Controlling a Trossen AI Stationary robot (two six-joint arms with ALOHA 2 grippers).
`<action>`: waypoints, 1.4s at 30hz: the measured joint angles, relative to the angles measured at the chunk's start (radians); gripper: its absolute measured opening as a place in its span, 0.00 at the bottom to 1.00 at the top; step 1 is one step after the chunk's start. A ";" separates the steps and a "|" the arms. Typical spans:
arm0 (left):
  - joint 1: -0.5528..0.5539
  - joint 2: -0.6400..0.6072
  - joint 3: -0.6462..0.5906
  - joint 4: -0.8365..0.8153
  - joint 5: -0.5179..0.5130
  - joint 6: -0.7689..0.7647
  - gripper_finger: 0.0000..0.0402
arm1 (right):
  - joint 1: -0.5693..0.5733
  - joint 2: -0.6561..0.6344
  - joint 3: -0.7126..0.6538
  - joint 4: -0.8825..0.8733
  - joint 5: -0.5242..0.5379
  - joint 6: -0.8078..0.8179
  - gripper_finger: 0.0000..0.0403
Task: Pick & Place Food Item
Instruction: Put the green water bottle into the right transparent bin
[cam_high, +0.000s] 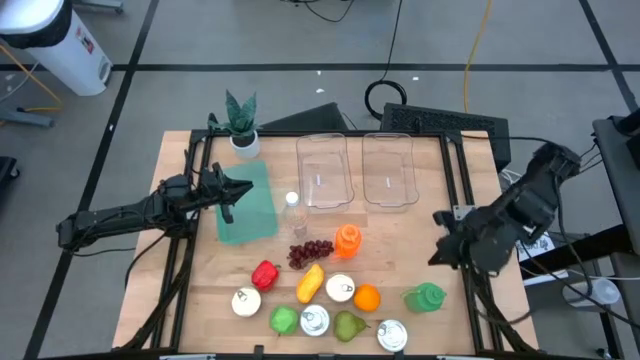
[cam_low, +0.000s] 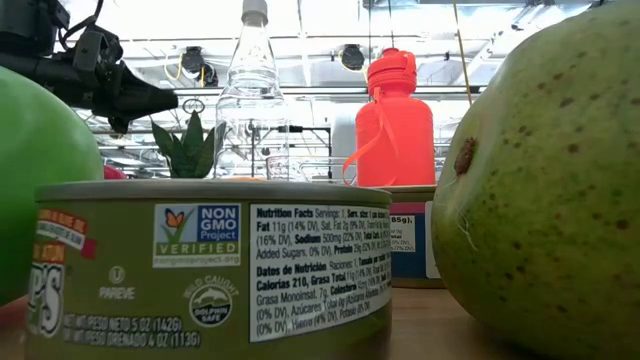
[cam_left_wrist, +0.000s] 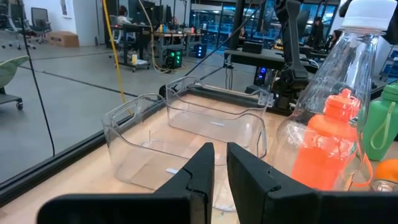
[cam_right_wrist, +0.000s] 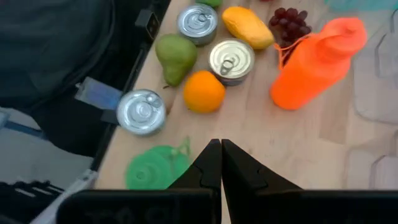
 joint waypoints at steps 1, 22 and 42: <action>0.000 0.000 0.000 0.000 0.000 0.000 0.12 | 0.017 0.007 0.000 0.007 0.017 0.033 0.00; 0.000 0.000 0.001 0.000 0.000 0.003 0.12 | 0.155 0.076 -0.059 0.010 0.130 0.368 0.63; 0.000 0.000 0.001 -0.001 -0.001 0.005 0.12 | 0.159 0.075 -0.154 0.044 -0.021 0.558 0.82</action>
